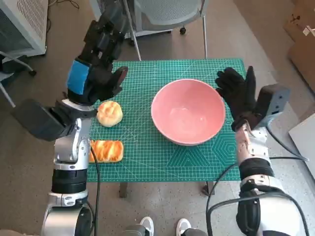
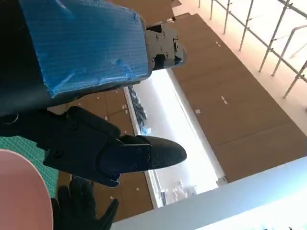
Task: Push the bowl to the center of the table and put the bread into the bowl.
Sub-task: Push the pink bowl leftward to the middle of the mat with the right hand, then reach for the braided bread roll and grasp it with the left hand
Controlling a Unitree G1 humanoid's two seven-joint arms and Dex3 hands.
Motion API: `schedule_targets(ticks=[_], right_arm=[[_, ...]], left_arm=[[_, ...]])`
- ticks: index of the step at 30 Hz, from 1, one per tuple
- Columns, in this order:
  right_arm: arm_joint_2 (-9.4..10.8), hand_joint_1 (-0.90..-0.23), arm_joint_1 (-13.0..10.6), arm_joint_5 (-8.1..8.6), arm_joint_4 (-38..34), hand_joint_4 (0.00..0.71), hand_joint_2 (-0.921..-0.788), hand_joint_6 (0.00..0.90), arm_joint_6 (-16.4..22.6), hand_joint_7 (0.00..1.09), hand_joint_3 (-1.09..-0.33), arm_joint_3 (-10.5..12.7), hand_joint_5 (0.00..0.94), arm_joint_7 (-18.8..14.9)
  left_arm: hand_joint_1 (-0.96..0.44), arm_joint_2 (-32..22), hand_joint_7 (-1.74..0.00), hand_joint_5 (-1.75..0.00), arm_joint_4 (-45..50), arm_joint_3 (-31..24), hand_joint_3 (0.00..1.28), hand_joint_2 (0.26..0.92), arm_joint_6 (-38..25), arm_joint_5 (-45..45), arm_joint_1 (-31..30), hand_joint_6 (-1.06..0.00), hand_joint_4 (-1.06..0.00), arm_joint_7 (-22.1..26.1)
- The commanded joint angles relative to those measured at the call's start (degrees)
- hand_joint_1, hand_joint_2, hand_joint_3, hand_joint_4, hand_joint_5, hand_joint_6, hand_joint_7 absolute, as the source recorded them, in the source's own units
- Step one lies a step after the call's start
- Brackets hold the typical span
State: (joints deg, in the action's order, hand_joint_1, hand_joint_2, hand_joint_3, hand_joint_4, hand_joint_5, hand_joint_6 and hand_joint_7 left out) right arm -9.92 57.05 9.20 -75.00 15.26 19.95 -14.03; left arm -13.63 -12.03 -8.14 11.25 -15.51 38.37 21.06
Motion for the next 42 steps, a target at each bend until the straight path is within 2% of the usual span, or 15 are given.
schedule_targets(ticks=[1,6,12,19,26,33,39,42], right_arm=[[1.7,-0.603,0.6,0.26,-0.1,0.211,-0.921,0.321,-1.5,0.00,-0.824,0.0,0.004,0.0],[3.1,-0.597,1.6,0.97,-0.1,0.211,-0.921,0.322,-2.4,0.00,-0.830,0.5,0.003,0.0],[4.7,-0.602,2.6,1.02,0.0,0.209,-0.921,0.322,-3.0,0.00,-0.833,0.8,0.001,0.9],[4.6,-0.595,3.2,1.36,0.1,0.209,-0.921,0.321,-3.6,0.00,-0.839,1.5,0.001,0.1],[3.0,-0.589,3.6,2.21,0.5,0.219,-0.921,0.325,-3.1,0.01,-0.844,2.3,0.005,-1.3],[0.1,-0.607,4.1,2.72,1.3,0.225,-0.921,0.325,-1.1,0.01,-0.831,2.7,0.007,-3.6],[-2.1,-0.630,4.5,3.48,4.1,0.232,-0.921,0.329,4.9,0.01,-0.798,2.9,0.007,-8.1],[-3.2,-0.641,4.0,4.12,6.5,0.236,-0.921,0.334,9.7,0.01,-0.783,2.7,0.007,-12.5]], left_arm=[[-0.64,-0.9,-0.29,0.00,1.7,-0.7,0.42,0.921,-0.5,0.4,-1.1,0.00,0.00,-0.5],[-0.65,-1.1,-0.29,0.00,2.2,-0.8,0.42,0.921,-0.3,1.1,-1.8,0.00,0.00,-1.1],[-0.66,-1.2,-0.30,0.00,3.1,-1.2,0.42,0.921,-0.4,1.6,-2.6,0.00,0.00,-1.8],[-0.66,-1.1,-0.30,0.00,4.0,-1.5,0.42,0.921,-1.0,1.9,-3.3,0.00,0.00,-2.4],[-0.67,-1.3,-0.31,0.00,4.5,-1.7,0.41,0.921,-0.8,2.0,-4.1,0.00,0.00,-2.8],[-0.68,-1.3,-0.29,0.00,5.6,-2.0,0.41,0.921,-0.7,1.8,-5.0,0.00,0.00,-2.9],[-0.68,-1.6,-0.28,0.00,5.6,-2.3,0.41,0.921,0.0,1.9,-5.4,0.00,0.00,-2.9],[-0.68,-1.8,-0.28,0.00,5.9,-2.3,0.42,0.921,0.6,2.2,-5.8,0.00,0.00,-2.9]])
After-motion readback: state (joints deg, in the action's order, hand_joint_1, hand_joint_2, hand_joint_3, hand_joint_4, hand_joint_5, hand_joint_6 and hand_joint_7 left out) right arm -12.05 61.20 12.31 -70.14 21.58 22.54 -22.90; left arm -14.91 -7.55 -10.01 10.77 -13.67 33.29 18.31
